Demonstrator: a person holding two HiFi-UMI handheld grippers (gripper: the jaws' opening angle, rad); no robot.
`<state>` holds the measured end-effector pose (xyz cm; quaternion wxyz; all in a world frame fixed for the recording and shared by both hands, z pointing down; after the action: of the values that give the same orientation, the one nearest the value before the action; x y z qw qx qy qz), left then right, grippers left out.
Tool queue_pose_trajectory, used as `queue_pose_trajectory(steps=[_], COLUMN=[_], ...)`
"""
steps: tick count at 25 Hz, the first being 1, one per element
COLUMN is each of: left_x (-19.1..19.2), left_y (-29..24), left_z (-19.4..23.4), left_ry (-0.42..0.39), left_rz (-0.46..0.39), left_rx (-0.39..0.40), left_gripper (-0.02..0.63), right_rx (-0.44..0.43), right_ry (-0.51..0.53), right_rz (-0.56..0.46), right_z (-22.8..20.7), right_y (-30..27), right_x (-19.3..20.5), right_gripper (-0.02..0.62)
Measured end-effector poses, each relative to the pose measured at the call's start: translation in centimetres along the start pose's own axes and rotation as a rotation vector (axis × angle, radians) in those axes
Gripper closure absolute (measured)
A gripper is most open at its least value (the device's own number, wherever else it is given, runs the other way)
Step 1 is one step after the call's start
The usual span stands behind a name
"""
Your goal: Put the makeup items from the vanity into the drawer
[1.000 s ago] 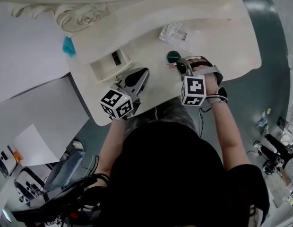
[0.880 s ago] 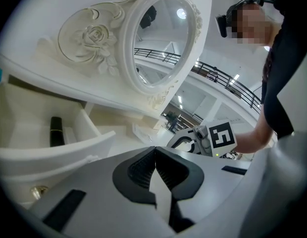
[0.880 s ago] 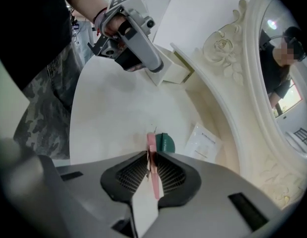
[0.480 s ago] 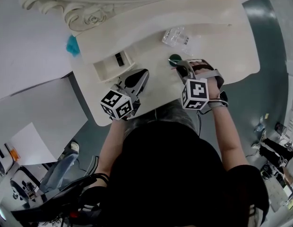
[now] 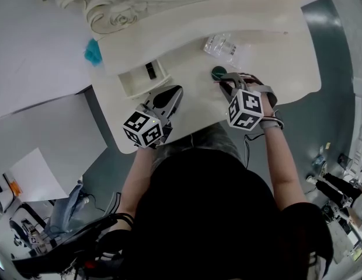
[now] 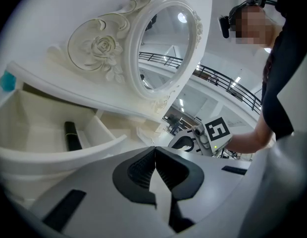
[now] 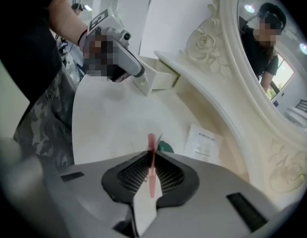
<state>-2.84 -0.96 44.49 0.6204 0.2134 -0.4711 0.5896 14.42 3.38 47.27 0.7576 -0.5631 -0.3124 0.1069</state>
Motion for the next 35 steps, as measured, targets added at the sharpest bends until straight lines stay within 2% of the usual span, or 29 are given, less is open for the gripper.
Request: queue_pose_trajectory(steps=[3,5,13,18,26,31,35], left_x=[0.2,0.1,0.4,0.3,0.4,1.0,1.6], left_y=[0.1,0.1,1.1,2.0,5.1,7.9,10.3], left_z=[-0.2,-0.2,-0.1,-0.1,0.2,0.8,1.4], left_ry=[0.004,0.001,0.007,0.007,0.02,0.05,0.073], left_rz=[0.001,0.0,-0.011,-0.03,-0.078,-0.123,-0.166], left_rx=[0.004,0.007,-0.009,-0.02,-0.075,-0.157,-0.219], left_gripper=[0.591,0.591,0.591,0.591,0.591,0.591,0.591], right_rx=[-0.076,-0.096,0.002,0.031,0.019,-0.026,-0.045], right_ry=[-0.038,-0.032,0.004,-0.046,0.094,0.197,0.282], right_rz=[0.01,0.019,-0.008,-0.105,-0.222,-0.312,-0.346], right_z=[0.6,0.7,-0.9,-1.9,-0.3,0.9,2.2], right_y=[-1.2,-1.6,1.6,3.7,4.3,4.1,3.2], right_x=[0.6,0.5,-0.9,-3.1,-10.3,-15.8,-19.4], right_gripper=[0.54,0.543,0.543,0.543,0.543,0.543,0.543])
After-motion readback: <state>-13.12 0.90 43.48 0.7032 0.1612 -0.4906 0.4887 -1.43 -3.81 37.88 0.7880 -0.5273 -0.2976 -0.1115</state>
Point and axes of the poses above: the fingertips, and each gripper's own axes: y backward along the fingers, z to its left, x out of its underside, the point moved 5 cm from there along y, backward along the fingers, and after that the axes turned 9 degrees about -y, right-handed, at the moved point
